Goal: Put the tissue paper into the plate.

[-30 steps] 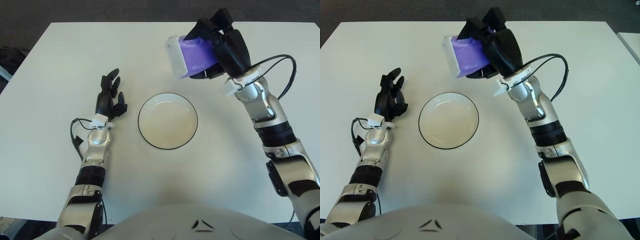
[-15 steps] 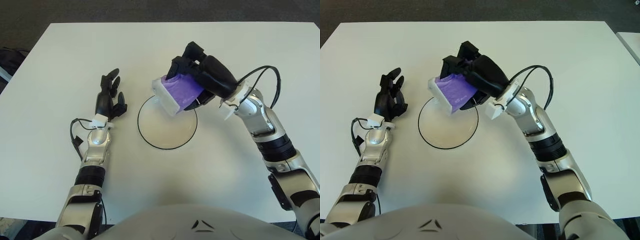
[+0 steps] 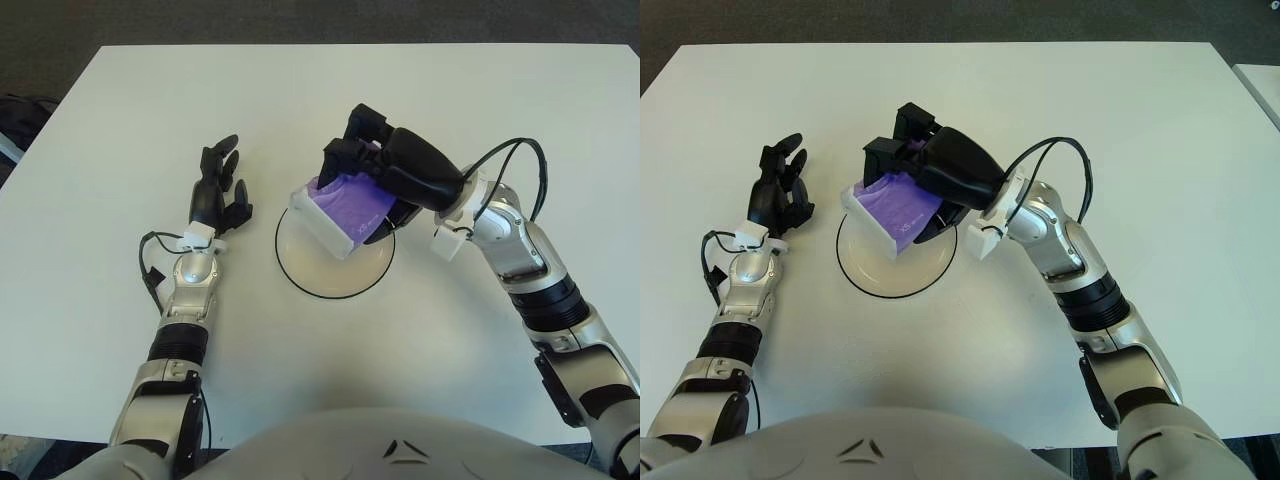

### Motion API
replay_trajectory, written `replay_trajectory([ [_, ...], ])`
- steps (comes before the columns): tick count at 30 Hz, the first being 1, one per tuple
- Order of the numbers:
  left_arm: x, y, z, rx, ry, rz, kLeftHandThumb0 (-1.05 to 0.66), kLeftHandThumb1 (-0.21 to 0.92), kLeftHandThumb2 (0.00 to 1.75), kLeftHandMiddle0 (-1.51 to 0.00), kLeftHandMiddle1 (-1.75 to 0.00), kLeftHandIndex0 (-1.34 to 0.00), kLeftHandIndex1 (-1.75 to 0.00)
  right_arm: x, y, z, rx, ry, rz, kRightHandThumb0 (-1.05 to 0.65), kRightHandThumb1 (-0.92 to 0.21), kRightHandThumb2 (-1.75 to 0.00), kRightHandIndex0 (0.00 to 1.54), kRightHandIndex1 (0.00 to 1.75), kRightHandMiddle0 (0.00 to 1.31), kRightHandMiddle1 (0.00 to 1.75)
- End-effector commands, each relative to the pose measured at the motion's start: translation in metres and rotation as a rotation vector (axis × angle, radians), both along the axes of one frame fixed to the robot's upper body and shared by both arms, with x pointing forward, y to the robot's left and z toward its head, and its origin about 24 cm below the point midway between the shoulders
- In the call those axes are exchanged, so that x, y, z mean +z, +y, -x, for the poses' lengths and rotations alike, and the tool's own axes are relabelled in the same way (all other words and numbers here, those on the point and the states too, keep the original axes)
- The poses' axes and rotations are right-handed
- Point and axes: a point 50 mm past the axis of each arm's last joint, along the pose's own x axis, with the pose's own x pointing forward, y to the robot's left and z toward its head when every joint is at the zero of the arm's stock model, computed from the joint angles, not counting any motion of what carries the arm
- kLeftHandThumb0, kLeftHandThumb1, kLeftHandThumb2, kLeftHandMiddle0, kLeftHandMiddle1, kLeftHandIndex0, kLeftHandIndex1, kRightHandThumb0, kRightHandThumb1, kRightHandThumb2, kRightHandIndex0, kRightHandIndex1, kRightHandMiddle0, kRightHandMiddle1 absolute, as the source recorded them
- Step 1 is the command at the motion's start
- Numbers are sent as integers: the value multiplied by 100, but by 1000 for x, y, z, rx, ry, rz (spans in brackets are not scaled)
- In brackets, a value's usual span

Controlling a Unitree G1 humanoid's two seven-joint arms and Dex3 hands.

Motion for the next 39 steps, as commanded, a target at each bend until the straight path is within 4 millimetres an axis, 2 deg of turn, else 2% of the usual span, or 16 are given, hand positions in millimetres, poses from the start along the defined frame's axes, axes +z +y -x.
replay_trajectory([
  [1, -62, 1, 36, 29, 240, 12, -64, 92, 81, -37, -4, 0, -82, 4, 2, 7, 47, -17, 4, -16, -39, -121, 121, 175, 93, 175],
  [10, -62, 0, 36, 27, 230, 20, -62, 92, 83, -36, -3, 0, -81, 6, 4, 10, 40, -80, 27, -19, -44, -116, 122, 175, 93, 175],
  [35, -62, 0, 34, 10, 236, -12, -65, 92, 84, -36, -3, 0, -81, 4, 8, 3, 17, -78, -39, -12, -39, -120, 120, 175, 92, 175],
  [37, -61, 0, 34, 8, 234, -11, -64, 92, 84, -36, -3, 0, -81, 4, 8, 2, 17, -88, -66, -15, -40, -118, 117, 175, 88, 175],
  [39, -61, -1, 34, 6, 232, -11, -64, 92, 83, -35, -3, 0, -80, 4, 8, 1, 15, -99, -86, -33, -39, -120, 105, 175, 69, 175],
])
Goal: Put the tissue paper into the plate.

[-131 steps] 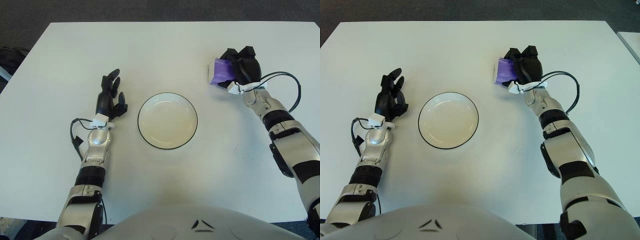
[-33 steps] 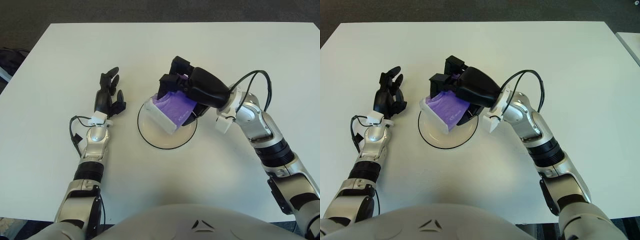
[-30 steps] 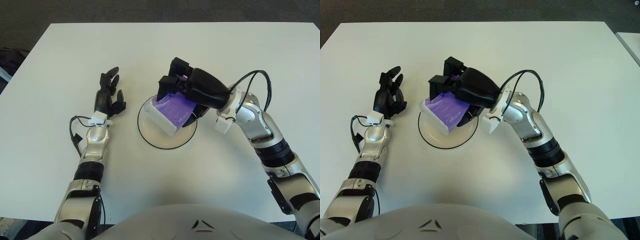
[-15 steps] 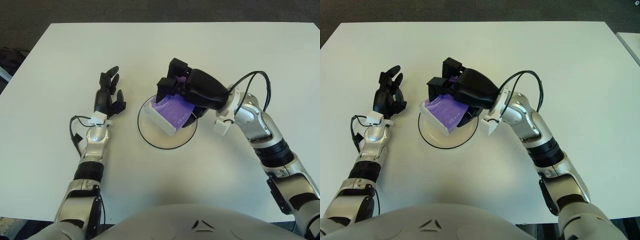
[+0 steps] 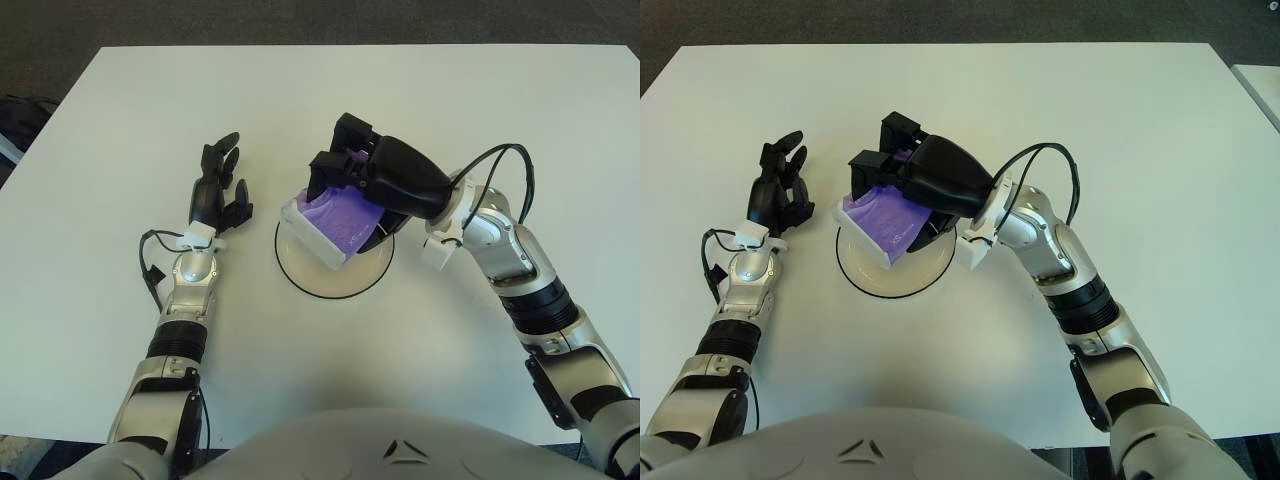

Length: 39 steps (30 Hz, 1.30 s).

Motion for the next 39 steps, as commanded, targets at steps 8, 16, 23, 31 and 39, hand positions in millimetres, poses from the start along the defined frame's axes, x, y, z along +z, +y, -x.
replay_trajectory([
  [8, -64, -1, 37, 3, 244, 29, -62, 92, 82, -36, -3, 0, -80, 2, -2, -5, 19, -56, 144, -84, -81, -53, 14, 65, 11, 90],
  [16, -69, 0, 40, -12, 274, 43, -63, 92, 85, -34, -2, 0, -72, 1, -4, -7, -6, -90, 215, -104, -92, -54, 1, 4, 0, 7],
  [23, -68, 2, 37, -13, 263, -11, -65, 92, 87, -32, -1, 0, -68, 2, -4, -8, -16, -100, 251, -105, -92, -60, 0, 0, 0, 0],
  [31, -67, 2, 36, -18, 254, -21, -67, 92, 90, -32, -1, 0, -64, 1, -6, -9, -39, -109, 261, -105, -92, -70, 0, 0, 0, 0],
  [39, -68, 2, 36, -15, 262, -10, -67, 92, 91, -30, 0, 0, -61, 2, -8, -9, -42, -122, 297, -105, -92, -70, 0, 0, 0, 0],
])
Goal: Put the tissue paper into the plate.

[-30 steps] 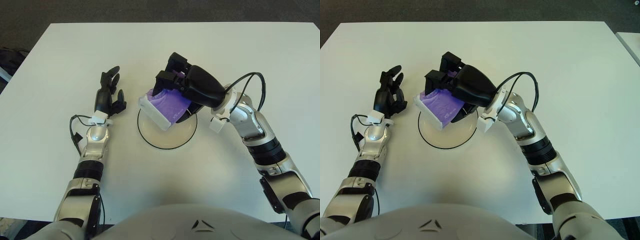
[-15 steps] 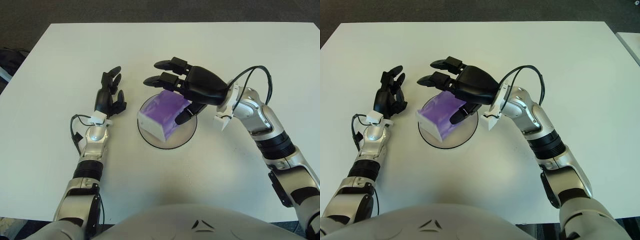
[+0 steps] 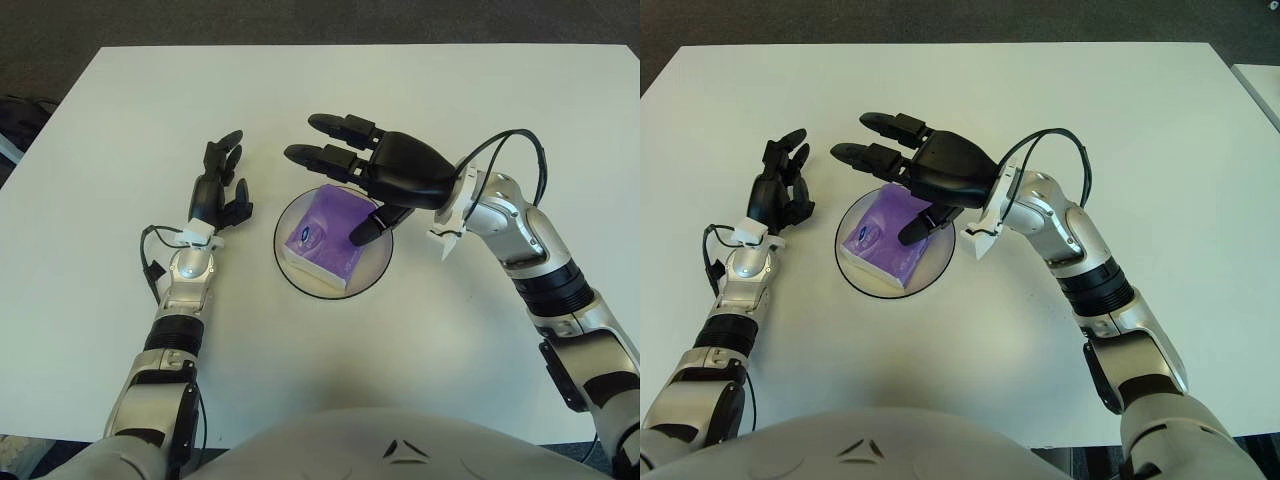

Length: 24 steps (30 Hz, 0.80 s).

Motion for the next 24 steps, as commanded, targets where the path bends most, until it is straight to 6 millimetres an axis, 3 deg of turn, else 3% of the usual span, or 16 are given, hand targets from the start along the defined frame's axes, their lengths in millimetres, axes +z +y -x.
replay_trajectory([
  [1, -70, 0, 40, 37, 277, 22, -67, 92, 91, -30, 0, 0, -61, 3, 0, 1, 4, -38, 45, -105, -92, -69, 0, 0, 0, 0],
  [13, -78, 5, 42, 82, 326, 5, -65, 92, 94, -27, 0, 0, -59, 7, -2, 0, -1, -64, 85, -105, -92, -66, 0, 0, 0, 0],
  [24, -76, 2, 42, 88, 289, 27, -61, 92, 91, -29, -1, 0, -72, 10, -7, -7, -36, -12, -76, -105, -92, -68, 0, 0, 0, 0],
])
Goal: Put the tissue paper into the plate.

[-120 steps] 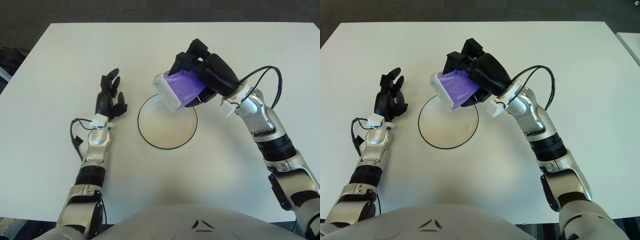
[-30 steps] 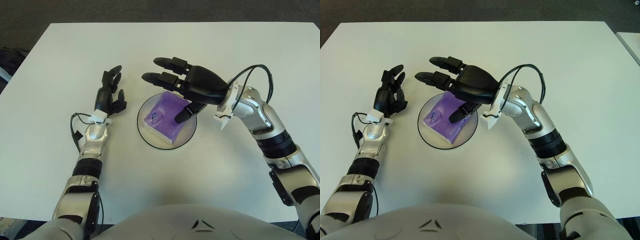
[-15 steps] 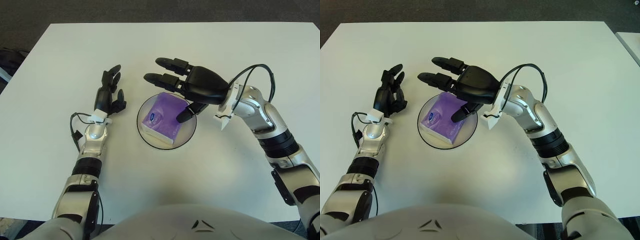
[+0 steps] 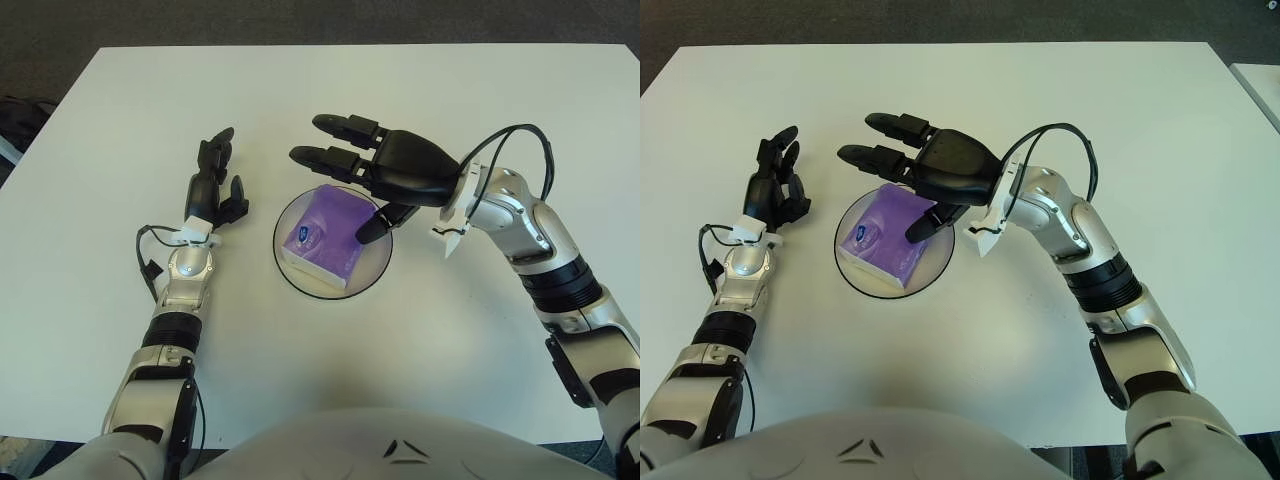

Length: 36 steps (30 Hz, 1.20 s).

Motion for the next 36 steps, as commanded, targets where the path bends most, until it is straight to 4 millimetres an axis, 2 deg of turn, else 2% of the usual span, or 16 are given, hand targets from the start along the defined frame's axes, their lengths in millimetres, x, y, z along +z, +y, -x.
replay_trajectory([
  [1, -75, -4, 45, 27, 284, 42, -61, 92, 91, -30, -2, 0, -74, 7, -4, -5, -24, 14, -123, -105, -92, -68, 0, 0, 0, 0],
  [5, -74, -6, 44, 16, 276, 59, -60, 92, 90, -30, -2, 0, -77, 10, -7, -12, -66, 49, -195, -105, -92, -68, 0, 0, 0, 0],
  [9, -73, -8, 43, 11, 272, 73, -61, 92, 87, -32, -3, 0, -77, 17, -14, -24, -107, 97, -258, -105, -92, -75, 0, 0, 0, 0],
  [14, -71, -9, 42, 9, 271, 76, -62, 92, 86, -33, -3, 0, -77, 18, -17, -28, -140, 129, -325, -105, -92, -80, 0, 0, 0, 0],
  [19, -73, -10, 45, 17, 269, 69, -62, 92, 86, -34, -4, 0, -78, 24, -34, -37, -245, 158, -456, -105, -92, -75, 0, 0, 0, 0],
  [26, -67, -11, 44, 16, 253, 86, -61, 92, 84, -35, -4, 0, -78, -3, -49, -53, -340, 416, -742, -105, -92, -54, 0, 0, 0, 0],
  [30, -66, -11, 44, 18, 254, 90, -61, 92, 84, -35, -4, 0, -77, -10, -51, -58, -348, 459, -803, -105, -92, -47, 0, 0, 0, 0],
  [36, -65, -11, 43, 16, 257, 99, -59, 92, 84, -36, -5, 0, -77, -23, -58, -68, -372, 488, -1007, -105, -92, -44, 0, 0, 0, 0],
])
